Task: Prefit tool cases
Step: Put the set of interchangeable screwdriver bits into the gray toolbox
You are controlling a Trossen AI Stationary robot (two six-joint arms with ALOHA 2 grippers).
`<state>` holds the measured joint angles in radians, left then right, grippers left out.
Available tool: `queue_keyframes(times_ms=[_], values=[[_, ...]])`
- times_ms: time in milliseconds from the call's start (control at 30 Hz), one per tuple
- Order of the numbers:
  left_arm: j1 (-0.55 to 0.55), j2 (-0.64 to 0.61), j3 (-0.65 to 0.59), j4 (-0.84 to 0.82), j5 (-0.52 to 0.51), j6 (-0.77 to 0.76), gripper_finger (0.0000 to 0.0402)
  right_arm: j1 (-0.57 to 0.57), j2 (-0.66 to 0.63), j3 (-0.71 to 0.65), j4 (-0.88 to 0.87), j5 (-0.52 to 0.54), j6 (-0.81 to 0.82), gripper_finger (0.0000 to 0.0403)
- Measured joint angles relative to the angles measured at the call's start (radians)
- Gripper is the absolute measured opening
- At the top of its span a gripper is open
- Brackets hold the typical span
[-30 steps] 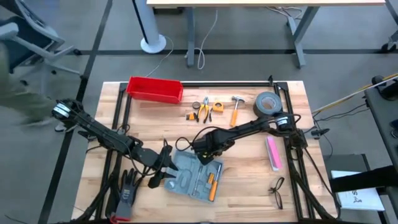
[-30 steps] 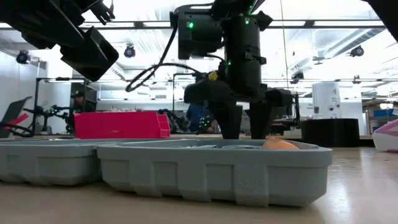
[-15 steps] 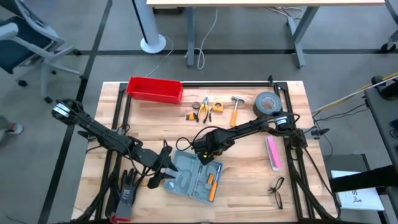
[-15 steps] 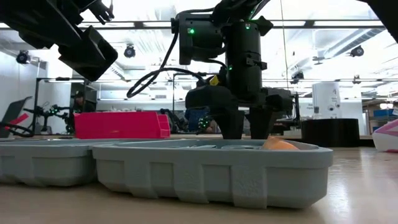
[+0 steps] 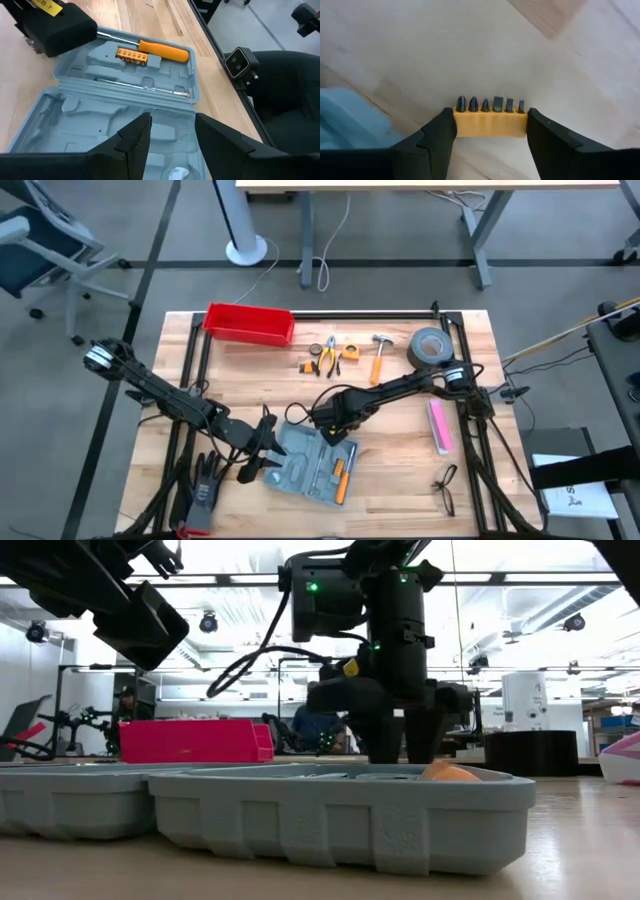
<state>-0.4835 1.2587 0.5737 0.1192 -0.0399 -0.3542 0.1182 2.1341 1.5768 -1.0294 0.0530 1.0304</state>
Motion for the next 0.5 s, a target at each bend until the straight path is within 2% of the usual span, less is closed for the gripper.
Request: queue_keyframes(times_ms=[200, 500], values=[[0.000, 0.000, 0.000, 0.000, 0.000, 0.000, 0.0162, 0.016, -0.019, 0.026, -0.073, 0.004, 0.006, 0.0183], [0.000, 0.000, 0.000, 0.000, 0.003, -0.008, 0.0162, 0.035, -0.025, 0.038, -0.097, 0.052, 0.003, 0.0115]])
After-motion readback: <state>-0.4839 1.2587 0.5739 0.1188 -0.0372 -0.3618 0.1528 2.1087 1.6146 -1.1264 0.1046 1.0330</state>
